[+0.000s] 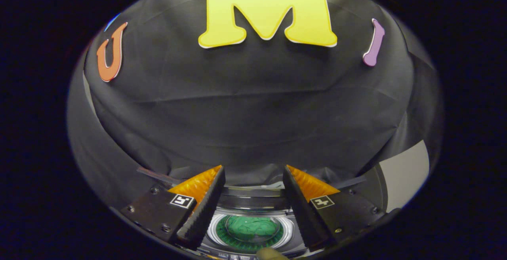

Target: Put the clothes into the washing machine and then close the washing machine lid.

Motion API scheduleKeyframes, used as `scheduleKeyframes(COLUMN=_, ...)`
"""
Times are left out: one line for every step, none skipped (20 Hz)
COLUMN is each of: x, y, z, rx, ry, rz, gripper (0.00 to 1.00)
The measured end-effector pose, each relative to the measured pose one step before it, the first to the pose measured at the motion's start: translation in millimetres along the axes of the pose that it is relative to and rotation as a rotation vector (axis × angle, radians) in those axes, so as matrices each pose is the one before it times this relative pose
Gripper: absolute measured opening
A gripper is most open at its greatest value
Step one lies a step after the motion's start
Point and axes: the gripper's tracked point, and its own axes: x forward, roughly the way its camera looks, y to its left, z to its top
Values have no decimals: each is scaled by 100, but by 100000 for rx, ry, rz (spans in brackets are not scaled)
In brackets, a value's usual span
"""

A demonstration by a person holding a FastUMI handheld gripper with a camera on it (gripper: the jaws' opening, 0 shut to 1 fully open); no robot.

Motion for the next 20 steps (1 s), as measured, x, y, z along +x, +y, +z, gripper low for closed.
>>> scheduleKeyframes(x=-141, y=-9, z=-86, rx=-415, ry=135, rz=11, gripper=92)
scheduleKeyframes(x=-71, y=-41, z=48, rx=-706, ry=-903, rz=-471, gripper=92)
scheduleKeyframes(x=-13, y=13, z=-48, rx=-546, ry=-234, rz=-79, gripper=92)
scheduleKeyframes(x=-31, y=-40, z=-47, rx=292, ry=-734, rz=-162, gripper=92)
scheduleKeyframes(x=-32, y=71, z=-194, rx=551, ry=-651, rz=314, gripper=92)
scheduleKeyframes(x=-113, y=-19, z=11, rx=512, ry=-1300, rz=210, gripper=92)
scheduleKeyframes(x=-162, y=38, z=-111, rx=-196, ry=-772, rz=112, gripper=92)
scheduleKeyframes(x=-157, y=-58, z=-73, rx=-752, ry=-896, rz=-12, gripper=92)
scheduleKeyframes(x=-127, y=18, z=-44, rx=-524, ry=-1103, rz=27, gripper=92)
scheduleKeyframes(x=-121, y=-38, z=-167, rx=79, ry=-939, rz=158, gripper=92)
scheduleKeyframes(x=-162, y=25, z=-172, rx=121, ry=-884, rz=127, gripper=92)
scheduleKeyframes(x=-228, y=15, z=-172, rx=-149, ry=-984, rz=139, gripper=92)
scheduleKeyframes(x=-154, y=-26, z=-79, rx=-305, ry=-1025, rz=103, gripper=92)
scheduleKeyframes(x=-140, y=-6, z=-75, rx=-310, ry=-1031, rz=143, gripper=92)
scheduleKeyframes(x=-118, y=27, z=-124, rx=-152, ry=-918, rz=64, gripper=92)
scheduleKeyframes(x=-211, y=0, z=-153, rx=-141, ry=-435, rz=33, gripper=92)
scheduleKeyframes(x=-250, y=23, z=-182, rx=64, ry=-443, rz=-133, gripper=92)
scheduleKeyframes(x=-311, y=10, z=-182, rx=-78, ry=-513, rz=-111, gripper=92)
scheduleKeyframes(x=-183, y=56, z=-158, rx=-164, ry=-760, rz=-73, gripper=92)
scheduleKeyframes(x=-253, y=-10, z=-149, rx=-68, ry=-1073, rz=78, gripper=92)
